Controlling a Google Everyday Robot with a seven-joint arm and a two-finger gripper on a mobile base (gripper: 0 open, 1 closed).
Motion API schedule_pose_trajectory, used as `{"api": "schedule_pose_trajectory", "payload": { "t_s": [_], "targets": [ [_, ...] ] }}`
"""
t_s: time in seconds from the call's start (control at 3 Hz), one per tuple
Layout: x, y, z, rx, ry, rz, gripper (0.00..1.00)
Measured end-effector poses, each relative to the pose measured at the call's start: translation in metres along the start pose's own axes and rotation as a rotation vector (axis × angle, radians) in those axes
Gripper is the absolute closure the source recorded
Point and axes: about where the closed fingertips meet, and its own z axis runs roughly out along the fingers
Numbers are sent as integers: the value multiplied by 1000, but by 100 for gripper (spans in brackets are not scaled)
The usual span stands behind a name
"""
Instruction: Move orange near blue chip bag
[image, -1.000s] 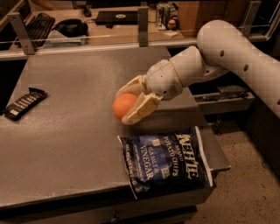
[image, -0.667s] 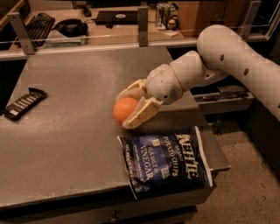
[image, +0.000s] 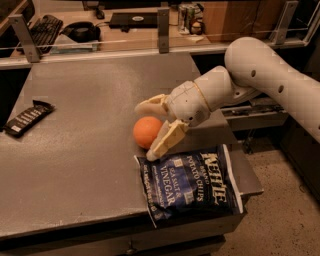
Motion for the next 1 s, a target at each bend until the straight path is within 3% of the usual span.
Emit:
{"api": "schedule_pose_trajectory", "payload": {
  "t_s": [0.67,1.0],
  "targets": [
    [9,-1,-14,18,11,1,0],
    [26,-7,-55,86,46,22,0]
  ]
}}
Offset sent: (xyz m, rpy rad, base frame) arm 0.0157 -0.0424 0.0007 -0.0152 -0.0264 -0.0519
